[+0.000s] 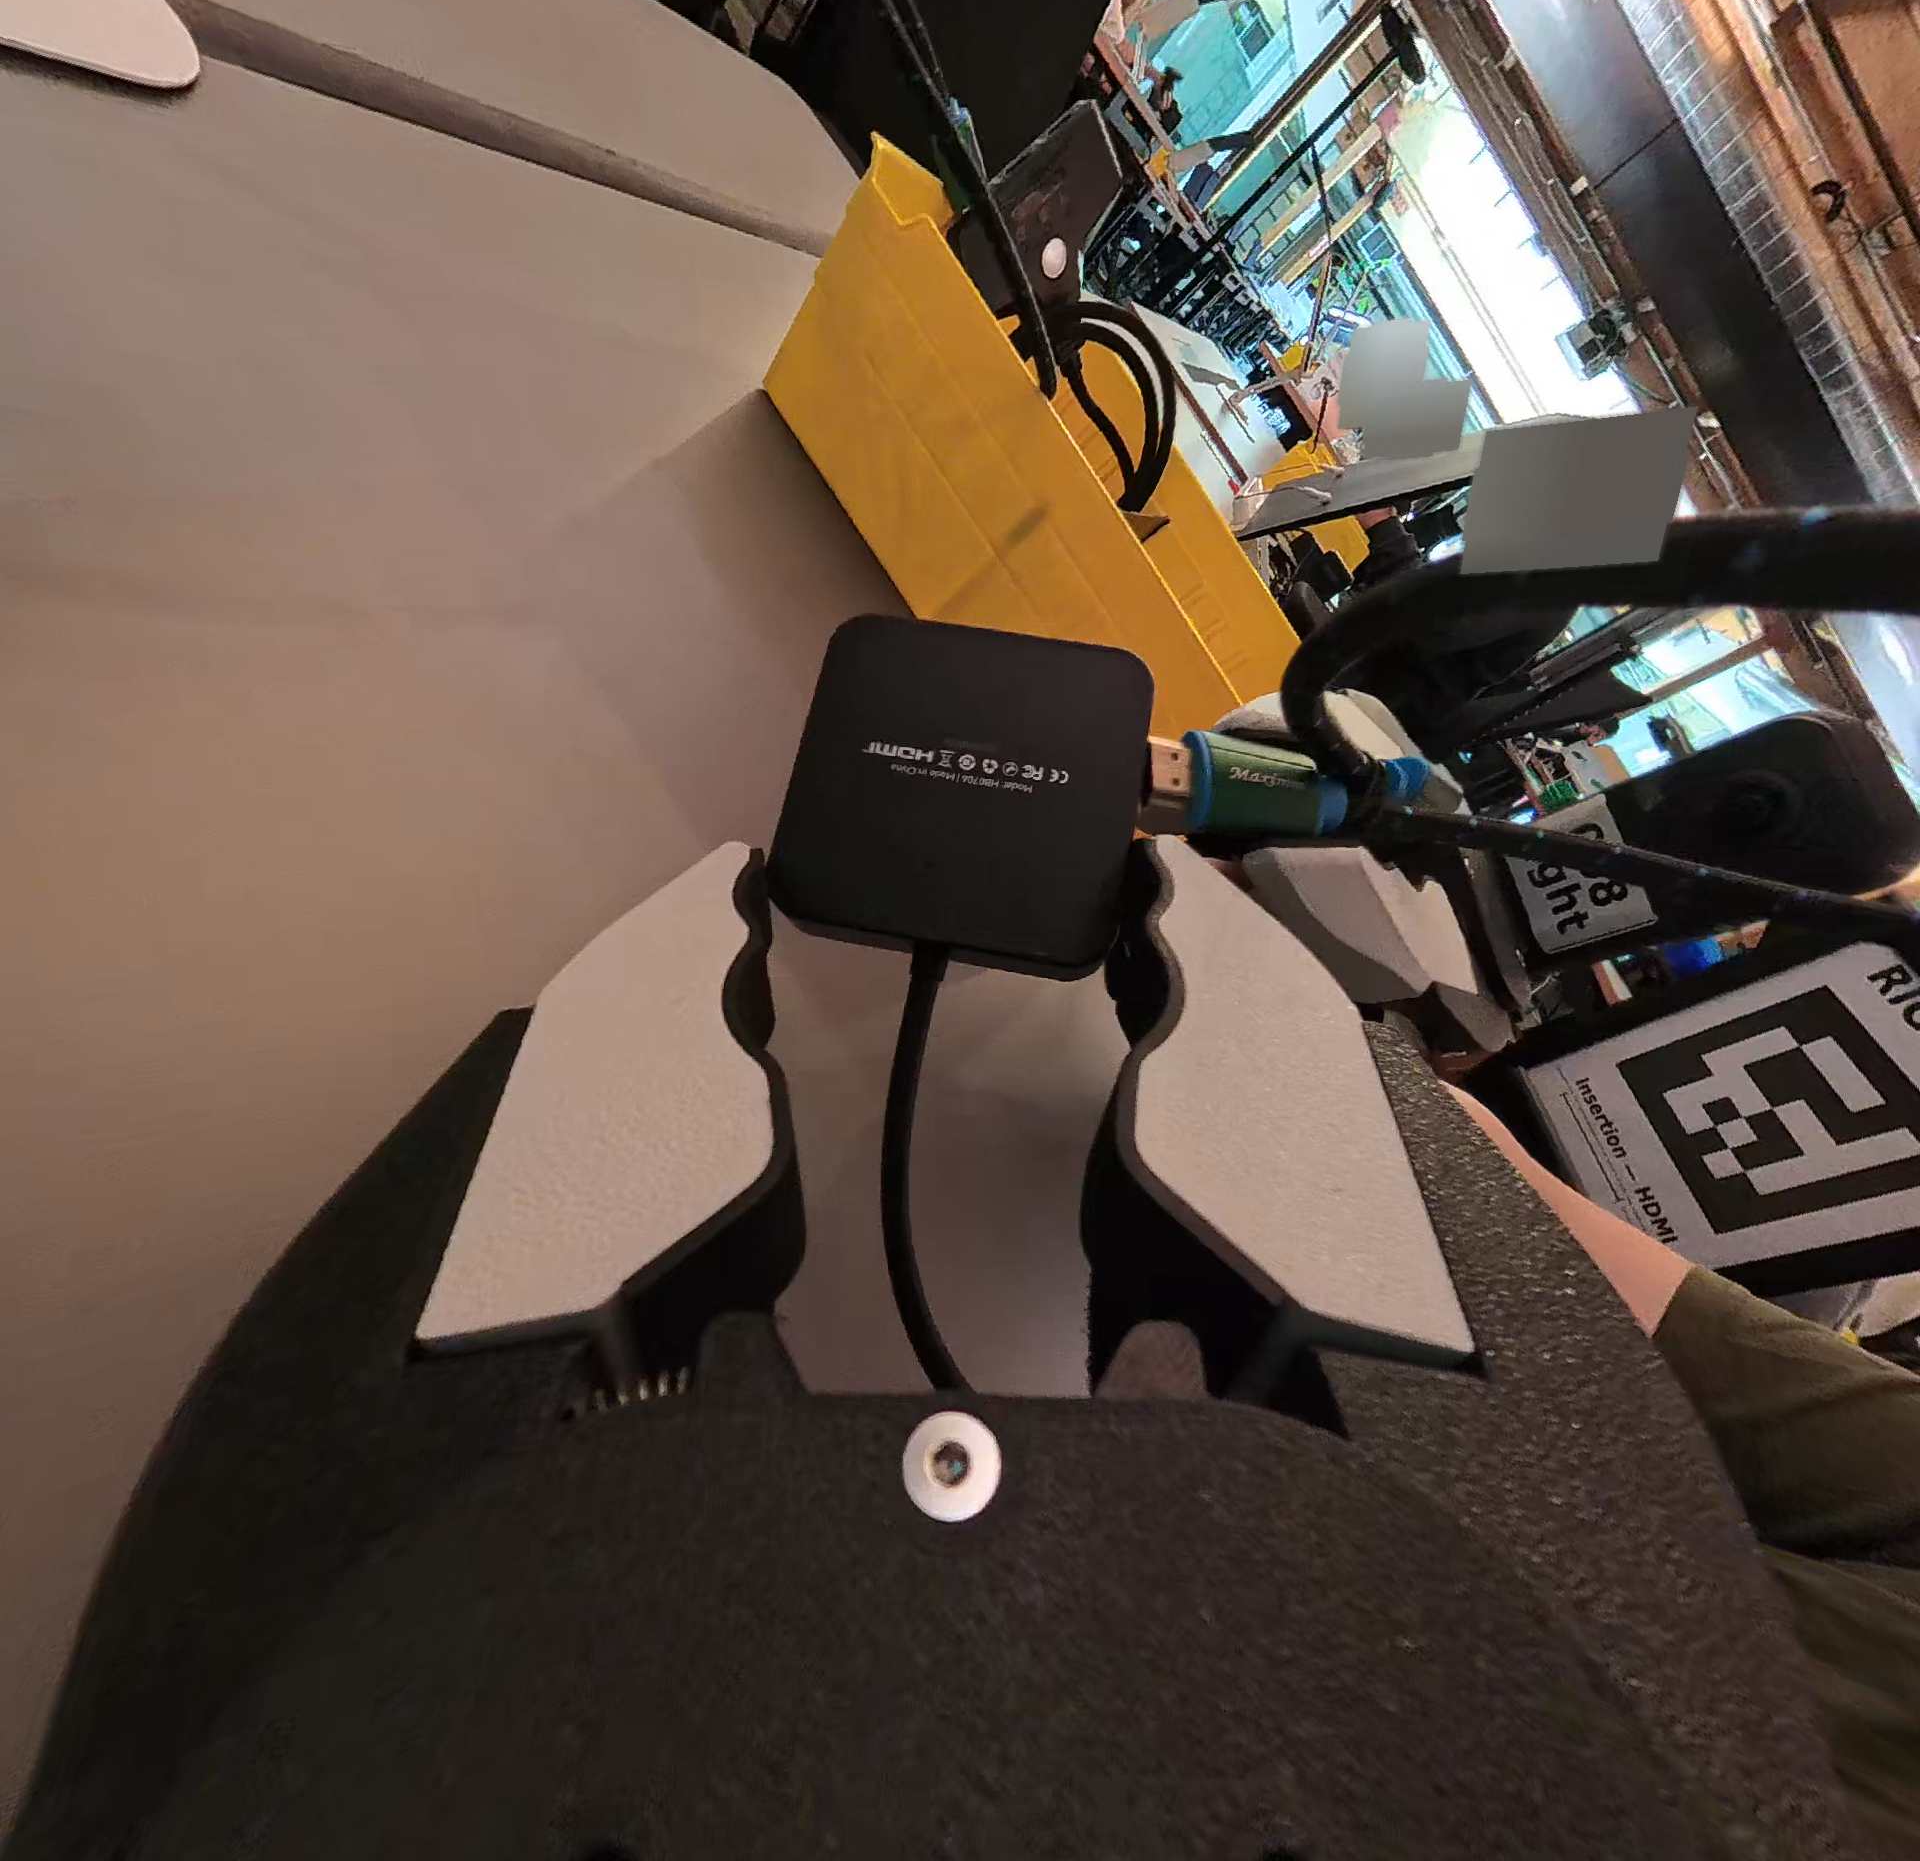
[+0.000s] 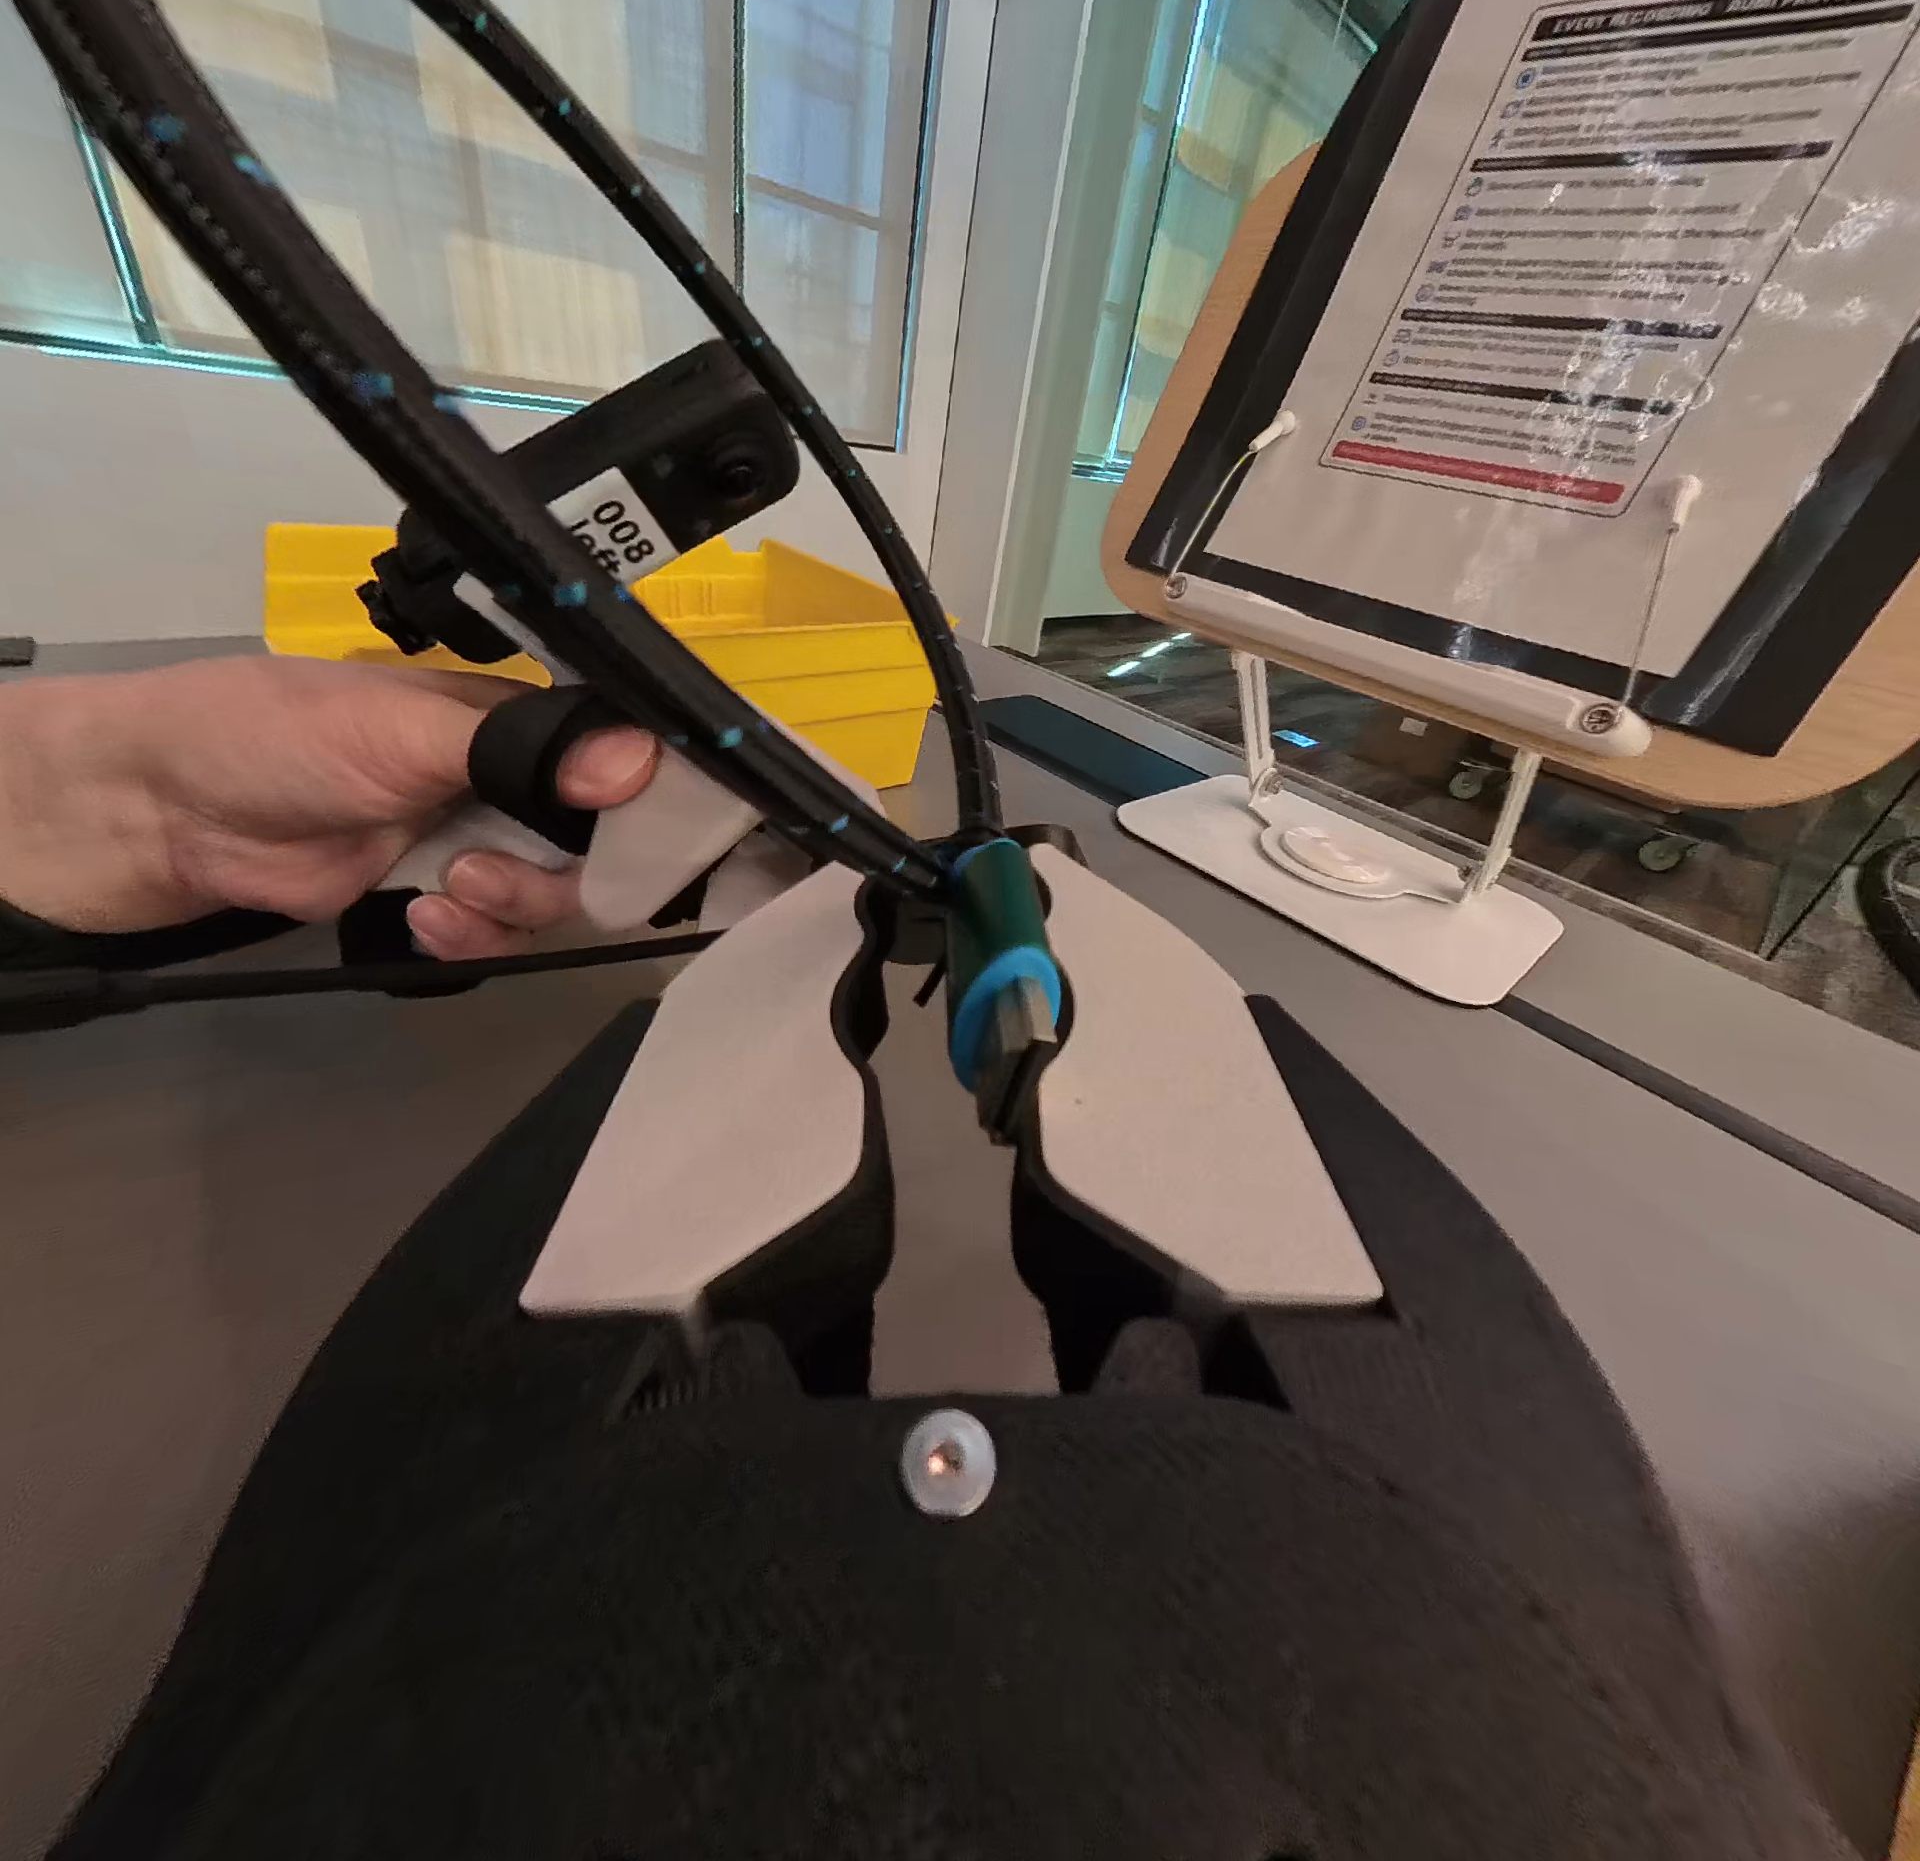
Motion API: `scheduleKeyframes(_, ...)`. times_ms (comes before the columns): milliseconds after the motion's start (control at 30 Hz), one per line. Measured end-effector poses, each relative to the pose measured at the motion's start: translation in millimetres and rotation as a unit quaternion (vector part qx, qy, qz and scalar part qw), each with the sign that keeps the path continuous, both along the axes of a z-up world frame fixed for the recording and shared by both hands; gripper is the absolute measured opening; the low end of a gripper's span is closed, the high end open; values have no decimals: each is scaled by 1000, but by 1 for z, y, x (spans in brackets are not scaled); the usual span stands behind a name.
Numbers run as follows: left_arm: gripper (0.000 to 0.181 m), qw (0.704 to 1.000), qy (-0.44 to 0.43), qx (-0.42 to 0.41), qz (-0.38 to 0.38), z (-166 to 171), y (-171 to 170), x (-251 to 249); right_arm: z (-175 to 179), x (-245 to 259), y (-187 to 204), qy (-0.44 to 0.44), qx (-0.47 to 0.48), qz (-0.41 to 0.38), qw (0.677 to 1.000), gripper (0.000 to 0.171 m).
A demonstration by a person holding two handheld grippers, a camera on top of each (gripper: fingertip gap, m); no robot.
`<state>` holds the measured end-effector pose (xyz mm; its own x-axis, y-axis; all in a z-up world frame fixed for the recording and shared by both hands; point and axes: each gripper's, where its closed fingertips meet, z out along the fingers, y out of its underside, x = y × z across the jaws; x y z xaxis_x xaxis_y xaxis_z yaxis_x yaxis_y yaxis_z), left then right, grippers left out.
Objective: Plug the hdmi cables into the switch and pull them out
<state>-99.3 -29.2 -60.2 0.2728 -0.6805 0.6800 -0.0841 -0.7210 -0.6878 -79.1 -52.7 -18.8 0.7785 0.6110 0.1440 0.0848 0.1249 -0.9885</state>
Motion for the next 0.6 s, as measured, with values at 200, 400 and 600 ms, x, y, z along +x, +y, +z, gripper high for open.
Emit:
scheduleKeyframes(200,65,999,25,40,17,0,3,-1,-4,-1,3,-27,6,-18,999,22)
scheduleKeyframes(400,65,989,76,118,44,1,6,-3,-7,-2,5,-29,5,-35,999,23)
scheduleKeyframes(600,65,977,99,185,46,10,6,-4,-3,-2,2,-15,16,-27,999,23)
